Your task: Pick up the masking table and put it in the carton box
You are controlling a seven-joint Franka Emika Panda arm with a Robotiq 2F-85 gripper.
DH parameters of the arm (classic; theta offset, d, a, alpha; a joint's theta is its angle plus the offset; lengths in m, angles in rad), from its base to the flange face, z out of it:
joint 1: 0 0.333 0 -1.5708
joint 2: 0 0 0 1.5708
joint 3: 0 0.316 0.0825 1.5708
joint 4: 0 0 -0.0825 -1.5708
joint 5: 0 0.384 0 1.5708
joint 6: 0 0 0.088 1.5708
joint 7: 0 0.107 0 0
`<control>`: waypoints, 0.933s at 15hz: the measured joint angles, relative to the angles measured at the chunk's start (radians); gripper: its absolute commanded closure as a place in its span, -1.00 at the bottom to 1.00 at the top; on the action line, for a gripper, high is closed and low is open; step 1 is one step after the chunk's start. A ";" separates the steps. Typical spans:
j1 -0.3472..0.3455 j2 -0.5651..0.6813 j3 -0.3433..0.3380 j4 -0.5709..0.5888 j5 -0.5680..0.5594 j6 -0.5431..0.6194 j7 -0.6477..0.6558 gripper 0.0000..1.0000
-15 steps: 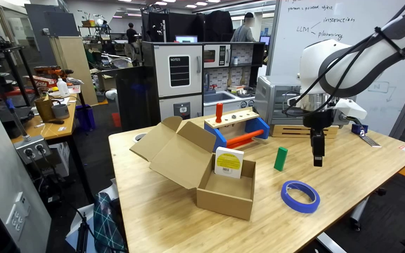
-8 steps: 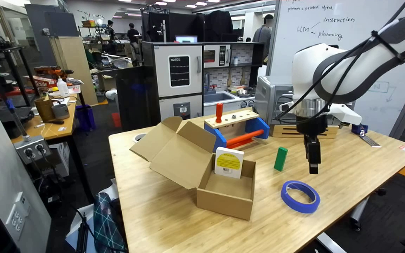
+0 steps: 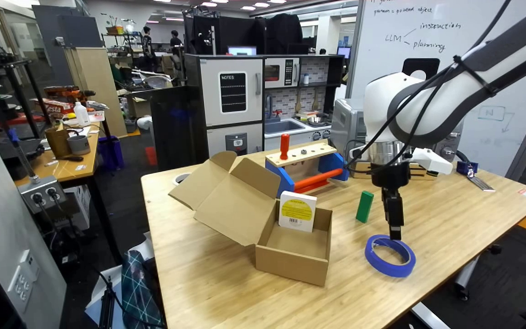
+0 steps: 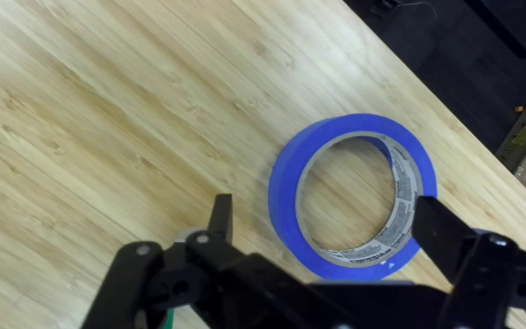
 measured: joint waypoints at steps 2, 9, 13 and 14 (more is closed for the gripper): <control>-0.002 0.023 0.001 0.014 0.019 -0.002 -0.012 -1.00; -0.045 0.042 0.000 0.035 0.064 -0.017 -0.047 -1.00; -0.051 0.042 0.004 0.032 0.064 -0.041 -0.057 -1.00; -0.050 0.042 0.008 0.028 0.064 -0.046 -0.059 -1.00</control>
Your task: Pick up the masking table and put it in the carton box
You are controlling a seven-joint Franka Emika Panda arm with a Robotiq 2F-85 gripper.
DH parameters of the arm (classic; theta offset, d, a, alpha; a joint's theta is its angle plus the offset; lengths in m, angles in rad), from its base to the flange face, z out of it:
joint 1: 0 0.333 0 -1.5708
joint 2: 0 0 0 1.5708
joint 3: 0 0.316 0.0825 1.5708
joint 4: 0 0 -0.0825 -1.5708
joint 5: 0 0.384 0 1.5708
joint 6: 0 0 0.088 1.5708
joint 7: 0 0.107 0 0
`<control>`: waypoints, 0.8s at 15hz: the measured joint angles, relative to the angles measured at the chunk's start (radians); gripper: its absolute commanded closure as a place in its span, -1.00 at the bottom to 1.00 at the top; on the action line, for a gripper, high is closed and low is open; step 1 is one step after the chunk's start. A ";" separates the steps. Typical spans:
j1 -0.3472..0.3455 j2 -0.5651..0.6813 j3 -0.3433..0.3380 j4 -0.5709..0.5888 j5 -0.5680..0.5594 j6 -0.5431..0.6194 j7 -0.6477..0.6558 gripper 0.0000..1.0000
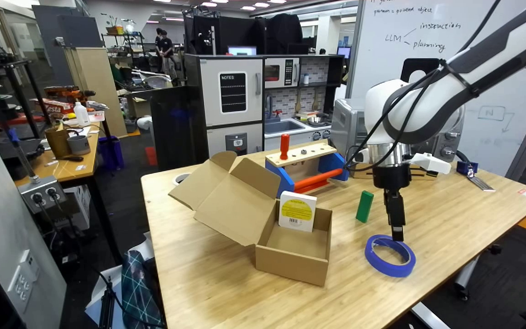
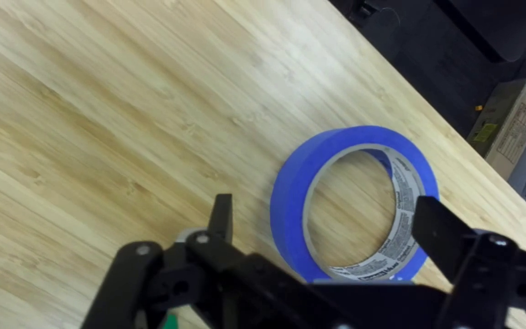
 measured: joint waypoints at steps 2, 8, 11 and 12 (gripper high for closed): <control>0.003 0.000 0.010 -0.007 0.000 -0.007 -0.003 -1.00; 0.005 0.000 0.021 -0.013 0.000 -0.011 -0.006 -1.00; 0.005 0.000 0.021 -0.013 -0.001 -0.010 -0.006 -1.00; 0.005 0.000 0.021 -0.013 -0.002 -0.010 -0.006 -1.00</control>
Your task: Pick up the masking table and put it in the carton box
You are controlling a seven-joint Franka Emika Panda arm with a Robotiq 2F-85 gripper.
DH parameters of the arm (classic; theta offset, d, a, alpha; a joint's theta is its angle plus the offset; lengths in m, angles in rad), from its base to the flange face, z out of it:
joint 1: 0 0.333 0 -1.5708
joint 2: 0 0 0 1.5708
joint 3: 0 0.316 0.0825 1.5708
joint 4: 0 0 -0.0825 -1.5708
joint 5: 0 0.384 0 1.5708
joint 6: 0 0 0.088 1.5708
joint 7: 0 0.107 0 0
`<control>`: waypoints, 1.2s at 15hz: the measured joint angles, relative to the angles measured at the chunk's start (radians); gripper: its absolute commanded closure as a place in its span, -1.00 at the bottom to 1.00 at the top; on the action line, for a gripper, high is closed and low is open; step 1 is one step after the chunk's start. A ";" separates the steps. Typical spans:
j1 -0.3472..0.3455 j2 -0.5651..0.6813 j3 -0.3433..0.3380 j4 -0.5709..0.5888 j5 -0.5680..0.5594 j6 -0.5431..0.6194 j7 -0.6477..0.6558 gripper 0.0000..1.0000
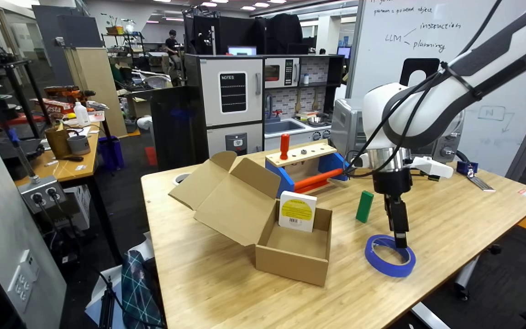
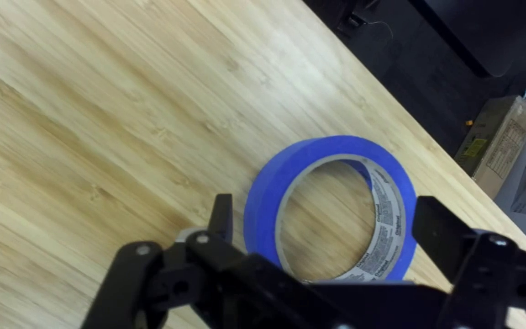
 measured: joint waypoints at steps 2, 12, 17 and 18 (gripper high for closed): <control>0.001 0.001 0.000 -0.001 -0.015 0.005 0.000 -1.00; 0.027 0.040 0.002 -0.003 -0.063 0.035 0.000 -1.00; 0.029 0.050 0.002 0.001 -0.063 0.040 0.000 -0.24; 0.028 0.050 0.002 0.003 -0.063 0.041 0.000 -0.12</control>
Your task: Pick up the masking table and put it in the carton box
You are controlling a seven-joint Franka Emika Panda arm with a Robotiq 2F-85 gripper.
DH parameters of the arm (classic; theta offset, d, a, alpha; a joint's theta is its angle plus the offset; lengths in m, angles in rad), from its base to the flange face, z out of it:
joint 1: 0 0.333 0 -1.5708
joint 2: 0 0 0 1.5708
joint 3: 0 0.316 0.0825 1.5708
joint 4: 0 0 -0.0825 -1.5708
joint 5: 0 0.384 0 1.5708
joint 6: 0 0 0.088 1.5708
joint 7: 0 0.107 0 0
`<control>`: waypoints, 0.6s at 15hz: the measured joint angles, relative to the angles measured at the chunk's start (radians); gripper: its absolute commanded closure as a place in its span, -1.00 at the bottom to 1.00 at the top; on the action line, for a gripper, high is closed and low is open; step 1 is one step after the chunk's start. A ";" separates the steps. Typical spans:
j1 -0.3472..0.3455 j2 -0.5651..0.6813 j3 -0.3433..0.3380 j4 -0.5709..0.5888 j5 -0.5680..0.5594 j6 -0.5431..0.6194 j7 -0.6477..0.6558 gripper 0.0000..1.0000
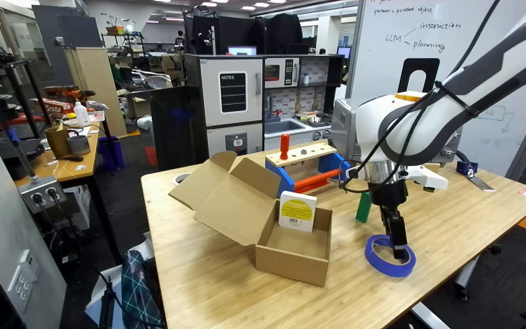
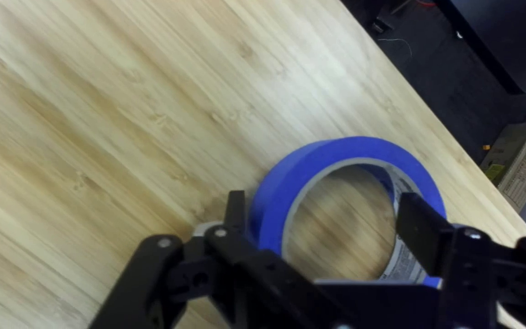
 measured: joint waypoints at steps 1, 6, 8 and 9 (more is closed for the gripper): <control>-0.001 0.000 -0.001 0.002 0.000 0.001 0.000 0.05; -0.005 0.000 -0.004 0.007 0.000 0.007 0.000 0.72; -0.005 0.000 -0.006 0.010 0.000 0.008 0.000 0.99; -0.005 0.000 -0.007 0.012 0.000 0.009 0.000 0.99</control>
